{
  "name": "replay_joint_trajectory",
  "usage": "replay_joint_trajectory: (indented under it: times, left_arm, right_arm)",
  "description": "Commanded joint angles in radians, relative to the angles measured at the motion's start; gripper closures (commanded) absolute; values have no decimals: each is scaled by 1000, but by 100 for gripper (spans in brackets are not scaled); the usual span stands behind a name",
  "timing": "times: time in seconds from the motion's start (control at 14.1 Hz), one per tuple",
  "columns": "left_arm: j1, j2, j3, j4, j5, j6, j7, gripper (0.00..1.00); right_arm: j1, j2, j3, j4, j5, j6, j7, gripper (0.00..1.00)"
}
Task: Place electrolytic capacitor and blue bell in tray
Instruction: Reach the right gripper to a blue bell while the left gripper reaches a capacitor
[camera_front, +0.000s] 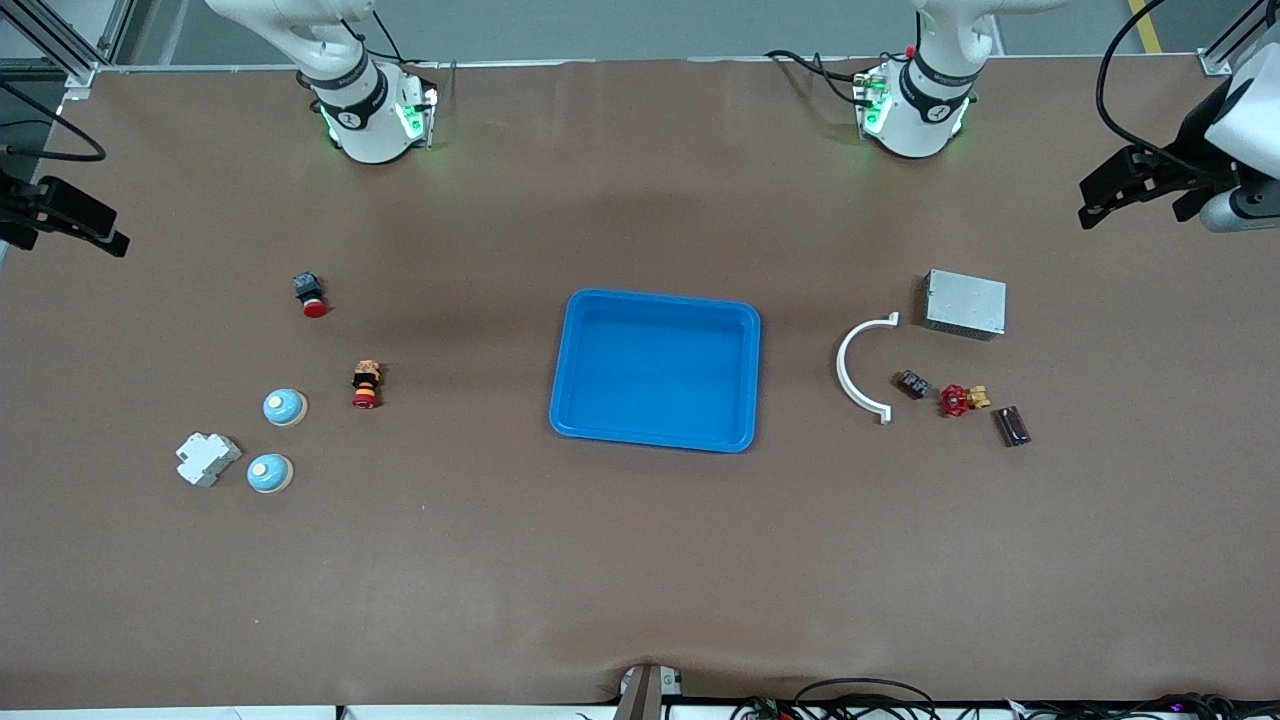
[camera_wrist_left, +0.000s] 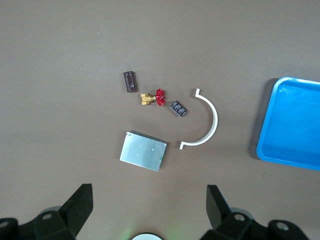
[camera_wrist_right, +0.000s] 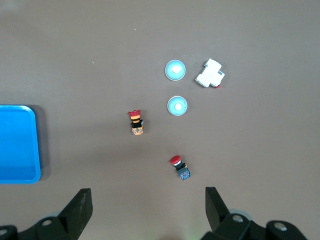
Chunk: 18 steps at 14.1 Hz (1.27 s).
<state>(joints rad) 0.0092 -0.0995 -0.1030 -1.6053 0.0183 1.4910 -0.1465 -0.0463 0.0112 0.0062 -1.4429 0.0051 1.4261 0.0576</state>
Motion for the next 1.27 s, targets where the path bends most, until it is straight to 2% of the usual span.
replay_joint_trajectory:
  times: [0.0,0.42,0.71,0.85,1.2]
  left_arm:
    - [8,-9,-3,4,14,0,15,0]
    - [9,30,3,1,25,-12,18,0]
    - [8,116,3,-22,8,9,-7,0]
    - [11,126,3,-79,8,70,-16,0]
    - [9,110,-7,-281,5,279,-100,0]
  right_arm:
    - [-15,-5,12,6,9,8,7,0]
    - [-17,-5,14,9,9,20,5,0]
    - [-15,-2,14,6,-16,77,-4,0]
    - [-21,7,11,-8,-31,129,-8,0]
    - [-40,139,11,-96,-30,311,-5,0]
